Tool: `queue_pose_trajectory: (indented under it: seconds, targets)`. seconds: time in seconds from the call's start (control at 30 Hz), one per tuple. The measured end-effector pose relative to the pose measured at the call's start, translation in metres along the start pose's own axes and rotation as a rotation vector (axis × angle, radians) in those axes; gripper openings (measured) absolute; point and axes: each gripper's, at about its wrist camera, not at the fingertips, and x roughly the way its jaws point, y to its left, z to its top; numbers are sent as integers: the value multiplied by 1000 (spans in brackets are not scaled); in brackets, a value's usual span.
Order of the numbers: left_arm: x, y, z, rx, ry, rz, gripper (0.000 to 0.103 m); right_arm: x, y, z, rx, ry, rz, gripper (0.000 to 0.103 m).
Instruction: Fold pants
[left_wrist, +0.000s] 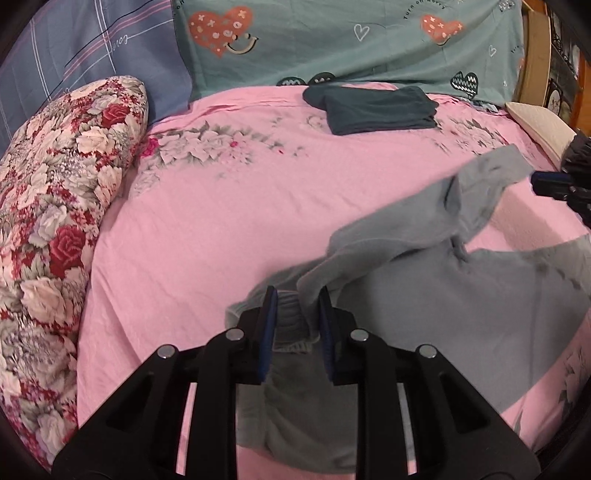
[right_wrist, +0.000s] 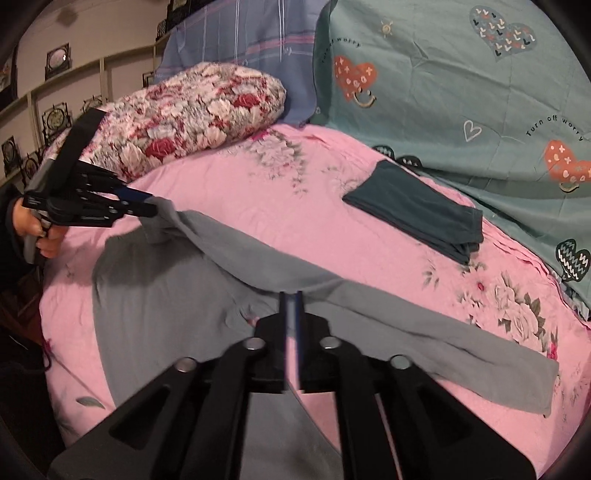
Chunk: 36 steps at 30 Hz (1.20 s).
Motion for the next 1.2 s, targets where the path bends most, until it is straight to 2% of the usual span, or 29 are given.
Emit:
queue_pose_trajectory:
  seconds: [0.07, 0.13, 0.23, 0.3, 0.5, 0.6, 0.63, 0.67, 0.7, 0.77, 0.87, 0.97, 1.07, 1.2]
  targets:
    - [2, 0, -2, -13, 2, 3, 22, 11, -11, -1, 41, 20, -19, 57]
    - [3, 3, -1, -37, -4, -2, 22, 23, -27, 0, 132, 45, 10, 57]
    - [2, 6, 2, -51, -13, -4, 22, 49, -57, 1, 345, 98, 69, 57]
    - [3, 6, 4, -53, -12, -4, 22, 64, -59, 3, 398, 122, 75, 57]
    - [4, 6, 3, -52, -7, -7, 22, 93, -57, 11, 565, 179, 34, 57]
    - [5, 6, 3, -50, -8, -10, 22, 101, -56, 12, 629, 211, -39, 57]
    - [6, 6, 3, -51, -8, -10, 22, 104, -55, 11, 638, 222, -72, 56]
    - [7, 5, 3, -52, -7, -10, 22, 108, -55, 11, 644, 230, -112, 45]
    - [7, 5, 2, -52, -7, -12, 22, 113, -56, 10, 651, 242, -128, 21]
    - [8, 4, 2, -52, -8, -13, 22, 122, -57, 7, 665, 246, -77, 1]
    - [10, 6, 1, -59, -7, -12, 22, 119, -58, 5, 694, 196, -36, 1]
    - [9, 9, 2, -69, -12, -11, 22, 98, -54, 9, 690, 123, -21, 1]
    - [5, 13, 4, -78, -22, -6, 22, 61, -43, 15, 651, 40, -14, 1]
    - [-1, 20, 6, -82, -36, 10, 22, 18, -25, 17, 614, -29, 27, 1]
